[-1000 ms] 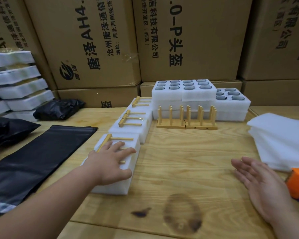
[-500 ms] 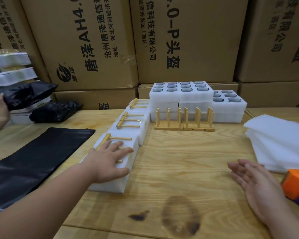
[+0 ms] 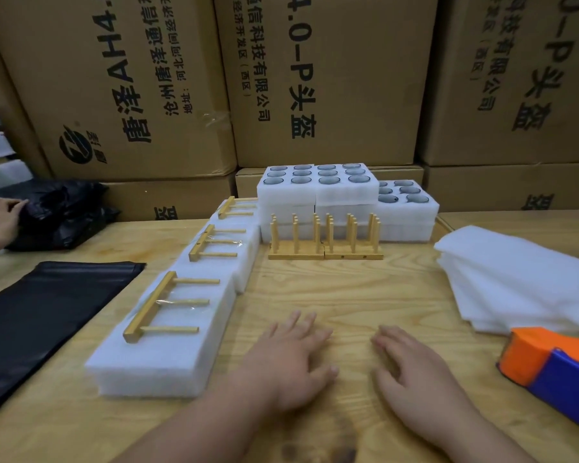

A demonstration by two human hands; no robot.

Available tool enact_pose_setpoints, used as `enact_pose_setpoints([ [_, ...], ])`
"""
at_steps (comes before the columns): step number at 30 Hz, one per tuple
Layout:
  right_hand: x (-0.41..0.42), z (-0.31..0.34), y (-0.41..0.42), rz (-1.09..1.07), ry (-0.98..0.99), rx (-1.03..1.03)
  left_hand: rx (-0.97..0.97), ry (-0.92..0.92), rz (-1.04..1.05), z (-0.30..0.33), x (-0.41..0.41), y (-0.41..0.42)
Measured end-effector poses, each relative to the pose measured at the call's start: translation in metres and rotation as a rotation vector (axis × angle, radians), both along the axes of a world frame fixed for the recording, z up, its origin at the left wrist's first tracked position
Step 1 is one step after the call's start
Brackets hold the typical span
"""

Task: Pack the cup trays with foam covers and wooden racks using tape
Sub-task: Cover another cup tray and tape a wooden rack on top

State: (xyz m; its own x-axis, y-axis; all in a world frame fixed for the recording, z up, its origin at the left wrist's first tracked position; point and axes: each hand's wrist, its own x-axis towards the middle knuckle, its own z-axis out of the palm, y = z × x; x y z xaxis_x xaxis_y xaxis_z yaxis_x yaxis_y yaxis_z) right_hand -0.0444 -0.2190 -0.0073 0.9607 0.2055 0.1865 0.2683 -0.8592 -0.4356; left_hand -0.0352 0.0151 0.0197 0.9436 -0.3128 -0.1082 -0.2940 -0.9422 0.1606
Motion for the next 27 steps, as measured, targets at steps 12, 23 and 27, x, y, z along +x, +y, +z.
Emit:
enact_pose_setpoints([
  [12,0.061,0.057,0.031,0.013,0.108,-0.426,-0.097,-0.169,0.182,-0.033,0.023,-0.023],
  [23,0.253,0.147,0.058,-0.236,-0.222,-0.144,-0.100,-0.178,0.156,-0.023,0.030,-0.026],
  [27,0.294,0.159,0.067,-0.241,-0.162,-0.287,-0.145,-0.161,0.150,-0.014,0.028,-0.029],
])
